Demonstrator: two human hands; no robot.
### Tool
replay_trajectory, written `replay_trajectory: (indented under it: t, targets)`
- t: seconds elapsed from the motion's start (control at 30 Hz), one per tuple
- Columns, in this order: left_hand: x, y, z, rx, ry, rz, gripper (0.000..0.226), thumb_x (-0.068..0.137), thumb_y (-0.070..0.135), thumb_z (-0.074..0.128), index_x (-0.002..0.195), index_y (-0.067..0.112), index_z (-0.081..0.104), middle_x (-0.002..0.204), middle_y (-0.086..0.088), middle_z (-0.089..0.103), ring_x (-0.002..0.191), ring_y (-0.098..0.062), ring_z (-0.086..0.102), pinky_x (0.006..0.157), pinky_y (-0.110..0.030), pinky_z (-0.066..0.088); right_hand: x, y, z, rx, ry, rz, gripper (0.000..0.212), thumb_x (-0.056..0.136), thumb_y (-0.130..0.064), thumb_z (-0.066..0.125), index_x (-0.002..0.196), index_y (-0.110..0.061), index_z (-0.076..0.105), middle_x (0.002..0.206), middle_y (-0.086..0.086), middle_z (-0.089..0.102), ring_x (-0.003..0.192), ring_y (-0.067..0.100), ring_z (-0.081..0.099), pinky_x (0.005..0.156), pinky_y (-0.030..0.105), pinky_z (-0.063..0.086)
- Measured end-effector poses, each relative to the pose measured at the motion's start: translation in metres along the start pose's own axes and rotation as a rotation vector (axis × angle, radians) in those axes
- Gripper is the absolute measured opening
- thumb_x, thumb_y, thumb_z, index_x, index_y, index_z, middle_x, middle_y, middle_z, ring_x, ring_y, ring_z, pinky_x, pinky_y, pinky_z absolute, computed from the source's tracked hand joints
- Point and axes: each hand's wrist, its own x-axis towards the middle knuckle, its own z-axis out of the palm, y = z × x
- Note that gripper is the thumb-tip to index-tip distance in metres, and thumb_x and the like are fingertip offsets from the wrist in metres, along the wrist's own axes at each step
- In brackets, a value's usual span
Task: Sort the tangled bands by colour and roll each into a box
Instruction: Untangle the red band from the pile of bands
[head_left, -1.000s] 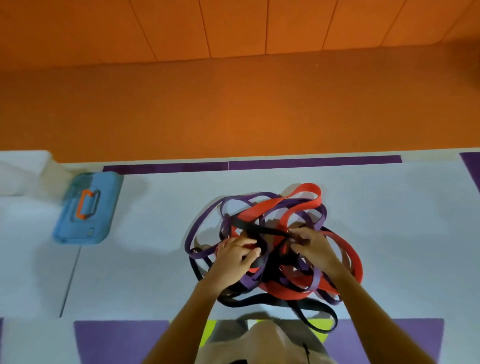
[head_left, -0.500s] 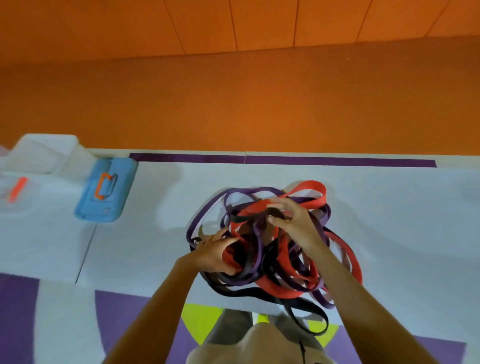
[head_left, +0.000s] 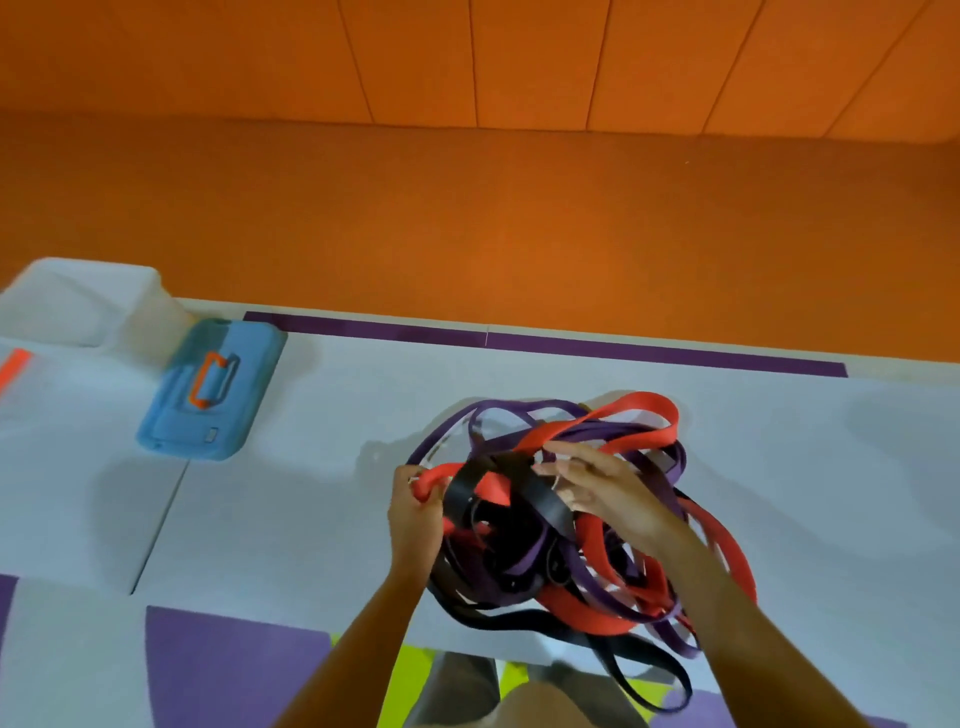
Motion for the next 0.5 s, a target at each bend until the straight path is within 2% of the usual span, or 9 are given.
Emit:
replay_trajectory:
  t: [0.07, 0.13, 0.17, 0.23, 0.27, 0.3, 0.37, 0.43, 0.5]
  targets:
    - [0.000, -0.002, -0.001, 0.023, -0.026, 0.017, 0.030, 0.101, 0.012, 0.065, 0.121, 0.033, 0.057, 0.116, -0.001, 0.072, 0.097, -0.016, 0.070, 0.081, -0.023, 0.056, 0.002, -0.001, 0.017, 0.035, 0.052, 0.069, 0.038, 0.100, -0.025, 0.068, 0.136, -0.016, 0.068, 0.111, 0.008, 0.076, 0.085, 0.016, 0.068, 0.073, 0.025, 0.049]
    - [0.001, -0.004, -0.003, 0.199, -0.170, 0.184, 0.047, 0.100, 0.003, 0.059, 0.138, 0.032, 0.059, 0.134, 0.005, 0.067, 0.118, -0.015, 0.065, 0.102, -0.025, 0.051, 0.005, 0.003, 0.031, 0.060, 0.188, 0.173, 0.035, 0.102, -0.025, 0.069, 0.131, -0.006, 0.069, 0.091, 0.007, 0.067, 0.072, 0.016, 0.058, 0.065, 0.026, 0.043]
    - [0.001, -0.002, -0.005, 0.316, -0.250, 0.280, 0.049, 0.099, 0.004, 0.059, 0.136, 0.036, 0.063, 0.133, 0.009, 0.067, 0.121, -0.014, 0.063, 0.104, -0.024, 0.048, 0.008, 0.005, 0.036, 0.049, 0.269, 0.223, 0.039, 0.101, -0.030, 0.070, 0.128, -0.002, 0.069, 0.090, 0.009, 0.066, 0.075, 0.022, 0.059, 0.068, 0.031, 0.045]
    - [0.003, 0.003, -0.007, 0.603, -0.388, 0.491, 0.047, 0.096, 0.012, 0.062, 0.130, 0.045, 0.069, 0.125, 0.014, 0.069, 0.116, -0.014, 0.062, 0.106, -0.028, 0.047, 0.011, 0.007, 0.045, 0.038, 0.384, 0.304, 0.045, 0.098, -0.036, 0.072, 0.124, 0.001, 0.071, 0.100, 0.016, 0.072, 0.092, 0.033, 0.068, 0.083, 0.041, 0.053]
    - [0.003, 0.004, -0.007, 0.731, -0.447, 0.570, 0.044, 0.095, 0.019, 0.064, 0.129, 0.047, 0.069, 0.122, 0.016, 0.071, 0.113, -0.014, 0.061, 0.108, -0.034, 0.045, 0.011, 0.006, 0.050, 0.035, 0.409, 0.333, 0.044, 0.096, -0.038, 0.075, 0.118, 0.000, 0.074, 0.101, 0.016, 0.074, 0.095, 0.033, 0.071, 0.086, 0.041, 0.056]
    - [0.003, 0.005, -0.006, 0.810, -0.496, 0.609, 0.040, 0.095, 0.025, 0.065, 0.127, 0.048, 0.070, 0.119, 0.016, 0.073, 0.111, -0.015, 0.062, 0.108, -0.038, 0.043, 0.012, 0.005, 0.054, 0.012, 0.418, 0.356, 0.039, 0.092, -0.040, 0.079, 0.108, -0.004, 0.077, 0.093, 0.013, 0.074, 0.087, 0.027, 0.071, 0.078, 0.036, 0.057]
    - [0.002, 0.007, -0.006, 0.826, -0.548, 0.611, 0.027, 0.094, 0.032, 0.067, 0.120, 0.039, 0.072, 0.110, 0.013, 0.076, 0.107, -0.016, 0.065, 0.104, -0.043, 0.047, 0.013, 0.005, 0.064, -0.099, 0.415, 0.389, 0.030, 0.083, -0.040, 0.089, 0.089, -0.014, 0.075, 0.072, 0.003, 0.064, 0.063, 0.014, 0.060, 0.057, 0.023, 0.048]
    - [0.004, 0.007, -0.005, 0.793, -0.545, 0.596, 0.012, 0.095, 0.029, 0.065, 0.104, 0.028, 0.073, 0.097, 0.006, 0.076, 0.102, -0.020, 0.066, 0.094, -0.042, 0.051, 0.015, 0.010, 0.075, -0.252, 0.417, 0.387, 0.030, 0.079, -0.037, 0.092, 0.094, -0.017, 0.074, 0.075, -0.001, 0.065, 0.065, 0.011, 0.058, 0.057, 0.022, 0.045]
    - [0.007, 0.004, -0.006, 0.747, -0.538, 0.581, 0.009, 0.098, 0.026, 0.062, 0.099, 0.024, 0.071, 0.095, 0.004, 0.074, 0.100, -0.020, 0.065, 0.084, -0.036, 0.050, 0.017, 0.017, 0.085, -0.352, 0.441, 0.386, 0.036, 0.080, -0.034, 0.091, 0.106, -0.020, 0.071, 0.085, -0.001, 0.070, 0.073, 0.012, 0.063, 0.062, 0.024, 0.048]
